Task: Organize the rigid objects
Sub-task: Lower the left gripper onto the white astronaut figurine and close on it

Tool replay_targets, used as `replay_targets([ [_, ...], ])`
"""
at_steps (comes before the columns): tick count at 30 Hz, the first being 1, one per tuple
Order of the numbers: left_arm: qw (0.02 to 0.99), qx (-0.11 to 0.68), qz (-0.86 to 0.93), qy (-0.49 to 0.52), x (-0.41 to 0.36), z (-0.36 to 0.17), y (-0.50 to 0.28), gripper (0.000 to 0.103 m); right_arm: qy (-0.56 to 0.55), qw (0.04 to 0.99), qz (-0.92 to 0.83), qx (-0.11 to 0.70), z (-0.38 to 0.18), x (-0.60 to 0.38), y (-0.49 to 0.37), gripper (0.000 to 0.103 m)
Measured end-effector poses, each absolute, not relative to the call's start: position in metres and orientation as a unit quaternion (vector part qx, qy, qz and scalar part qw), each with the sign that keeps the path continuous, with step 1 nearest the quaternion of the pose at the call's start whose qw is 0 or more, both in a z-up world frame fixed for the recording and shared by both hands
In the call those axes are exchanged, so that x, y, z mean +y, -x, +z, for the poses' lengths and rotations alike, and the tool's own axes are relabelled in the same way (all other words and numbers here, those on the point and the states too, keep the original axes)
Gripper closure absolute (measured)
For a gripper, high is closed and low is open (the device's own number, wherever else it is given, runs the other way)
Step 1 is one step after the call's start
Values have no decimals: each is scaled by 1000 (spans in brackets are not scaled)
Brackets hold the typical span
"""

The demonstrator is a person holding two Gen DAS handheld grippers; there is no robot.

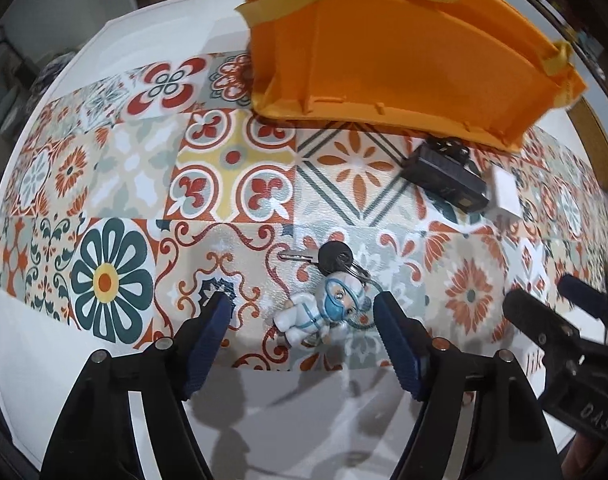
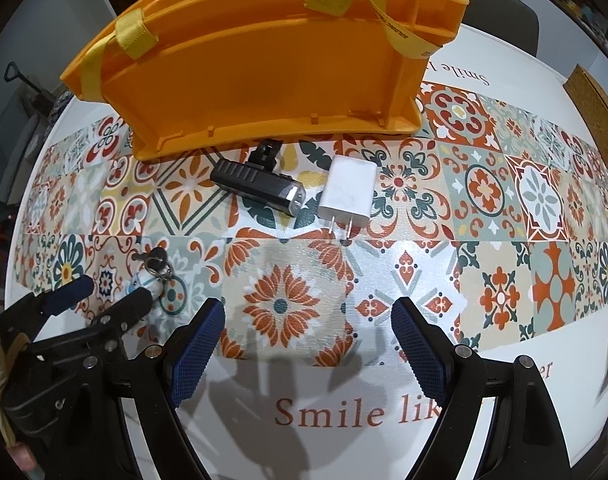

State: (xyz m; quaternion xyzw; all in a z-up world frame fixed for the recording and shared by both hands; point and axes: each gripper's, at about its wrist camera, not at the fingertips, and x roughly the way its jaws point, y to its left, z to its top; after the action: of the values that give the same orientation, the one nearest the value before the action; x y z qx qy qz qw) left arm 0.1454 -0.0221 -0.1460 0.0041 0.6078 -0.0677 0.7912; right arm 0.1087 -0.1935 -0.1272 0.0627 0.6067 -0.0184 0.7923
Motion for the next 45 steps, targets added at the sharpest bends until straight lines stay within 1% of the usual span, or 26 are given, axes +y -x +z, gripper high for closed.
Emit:
replay_targets([
  [7,788,612,-58,3,-29,-156,-150,29,-66,786,-23,614,-134,-201,-111,18],
  [13,781,622,-51,16,-33,-171,-155,35,-69,783,-26,618,-139,-204,-111,18],
  [19,787,614,-53,-2,-41,-177,-156,37,-68,780,-24,622,-143,-204,-113,18],
  [21,792,609,-54,-9,-41,-177,-155,43,-67,779,-24,623,-144,-204,-113,18],
  [22,794,606,-53,-12,-41,-177,-155,44,-66,780,-24,622,-144,-204,-113,18],
  [25,800,596,-61,-10,-42,-174,-151,57,-62,779,-24,623,-145,-202,-113,18],
  [26,801,595,-64,-10,-43,-174,-151,58,-62,779,-24,624,-145,-202,-113,18],
  [34,806,583,-105,5,-38,-165,-146,59,-66,779,-20,623,-144,-199,-112,18],
  [36,810,575,-113,8,-35,-161,-142,62,-69,779,-19,622,-144,-199,-112,18],
  [41,813,569,-123,9,-28,-150,-137,61,-78,778,-15,623,-143,-200,-112,18],
  [45,813,566,-134,31,-21,-144,-137,61,-79,779,-13,622,-142,-199,-112,18],
])
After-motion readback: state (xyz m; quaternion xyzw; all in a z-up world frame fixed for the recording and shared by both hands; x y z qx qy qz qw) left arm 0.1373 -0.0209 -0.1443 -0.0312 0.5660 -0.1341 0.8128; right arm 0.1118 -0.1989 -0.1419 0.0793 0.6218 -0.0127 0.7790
